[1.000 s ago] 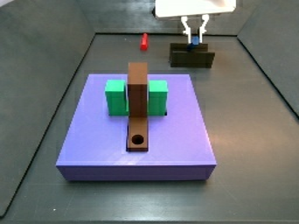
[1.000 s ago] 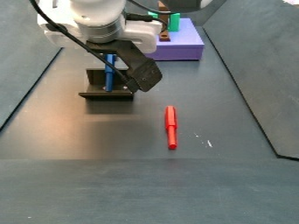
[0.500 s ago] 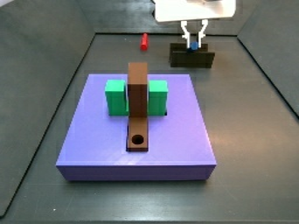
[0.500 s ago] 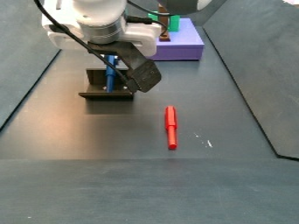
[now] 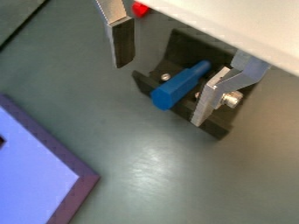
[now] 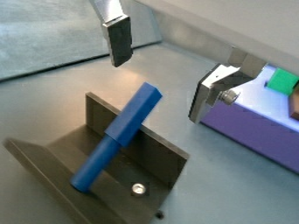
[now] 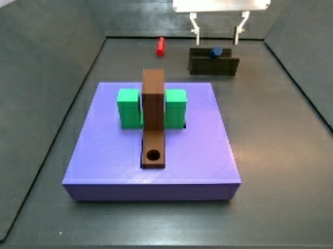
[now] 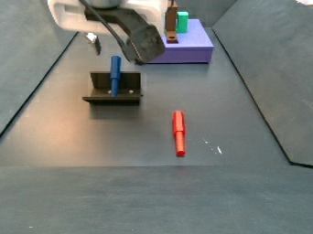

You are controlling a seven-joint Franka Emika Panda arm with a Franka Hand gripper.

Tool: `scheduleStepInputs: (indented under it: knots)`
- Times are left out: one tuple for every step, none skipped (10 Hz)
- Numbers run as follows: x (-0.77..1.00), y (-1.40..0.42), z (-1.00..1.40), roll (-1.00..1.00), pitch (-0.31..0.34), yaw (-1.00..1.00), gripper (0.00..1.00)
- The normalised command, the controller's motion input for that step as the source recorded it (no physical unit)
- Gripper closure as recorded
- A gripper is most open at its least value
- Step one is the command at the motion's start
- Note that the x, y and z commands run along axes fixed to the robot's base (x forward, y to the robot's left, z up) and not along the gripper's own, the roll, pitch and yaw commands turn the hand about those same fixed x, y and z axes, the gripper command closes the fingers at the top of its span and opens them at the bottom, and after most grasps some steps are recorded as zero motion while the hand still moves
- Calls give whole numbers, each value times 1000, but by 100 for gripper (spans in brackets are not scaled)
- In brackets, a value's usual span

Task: Pick up the blue object. Move up. Place the blue object on the fixture. Regrasp the blue object. Move to above the board. Insert the blue object.
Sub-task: Regrasp the blue object.

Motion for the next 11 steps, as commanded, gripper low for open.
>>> scheduleStepInputs:
  knots:
    - [434, -129, -26, 1000, -80, -63, 0]
    - [417, -106, 0, 1000, -89, -20, 0]
    - [377, -89, 0, 1000, -57, 0, 0]
    - [177, -23, 11, 1000, 0, 0, 0]
    - [0, 0, 0, 1000, 0, 0, 0]
    - [74, -40, 26, 1000, -9, 51, 0]
    - [120, -109, 57, 1000, -51, 217, 0]
    - [54, -17, 26, 1000, -49, 360, 0]
    - [0, 0, 0, 1000, -74, 483, 0]
    - [0, 0, 0, 1000, -177, 563, 0]
    - [0, 0, -6, 1000, -180, 589, 0]
